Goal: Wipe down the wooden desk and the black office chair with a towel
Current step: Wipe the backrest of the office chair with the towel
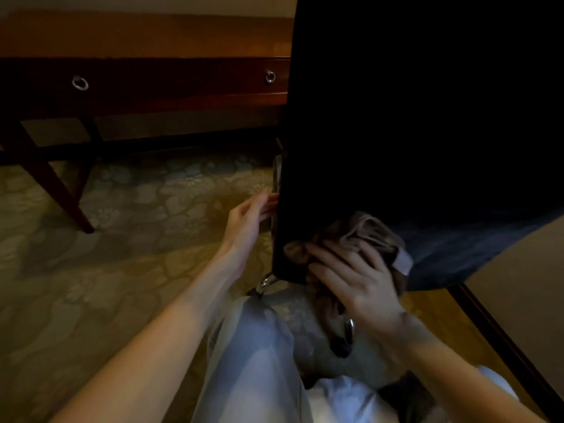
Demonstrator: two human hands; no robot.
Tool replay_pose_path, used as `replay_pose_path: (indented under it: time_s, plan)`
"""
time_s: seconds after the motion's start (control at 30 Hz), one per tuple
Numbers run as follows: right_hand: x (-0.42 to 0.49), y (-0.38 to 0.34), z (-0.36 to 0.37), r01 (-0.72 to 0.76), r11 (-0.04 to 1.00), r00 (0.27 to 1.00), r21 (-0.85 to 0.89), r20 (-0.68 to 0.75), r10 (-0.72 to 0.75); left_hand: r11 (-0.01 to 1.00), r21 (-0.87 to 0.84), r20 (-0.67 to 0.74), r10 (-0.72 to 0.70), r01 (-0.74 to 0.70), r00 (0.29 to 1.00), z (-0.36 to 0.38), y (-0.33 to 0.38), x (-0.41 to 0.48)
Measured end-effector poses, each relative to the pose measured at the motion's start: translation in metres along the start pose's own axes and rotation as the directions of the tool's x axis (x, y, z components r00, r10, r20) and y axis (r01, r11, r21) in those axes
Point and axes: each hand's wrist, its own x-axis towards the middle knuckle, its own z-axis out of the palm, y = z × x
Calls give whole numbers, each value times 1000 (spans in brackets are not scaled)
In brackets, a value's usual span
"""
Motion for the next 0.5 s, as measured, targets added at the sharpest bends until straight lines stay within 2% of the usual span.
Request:
replay_pose_path:
  time_s: [0.17, 0.27, 0.33, 0.37, 0.43, 0.5]
  plan:
    - [19, 45, -65, -75, 987, 968, -140, -246, 39, 998, -20, -23, -62, 61, 998, 2, 0, -8]
    - [34, 65, -86, -145, 979, 880, -145, -471, 61, 993, -75, 9, -86, 86, 996, 0, -5, -13]
    - [44, 70, -85, -157, 984, 823, -89, -562, 81, 988, -111, 3, -104, 104, 995, 0, -3, -12]
    - [48, 68, -81, -153, 987, 831, -54, -547, 99, 987, -116, 8, -110, 110, 994, 0, -2, -10]
    - [53, 60, -64, -161, 987, 898, -9, -416, 143, 986, -104, 56, -124, 129, 991, -2, 0, -6]
    - [57, 47, -38, -210, 977, 933, -21, -304, 194, 983, -102, 119, -138, 150, 983, -8, -1, -3]
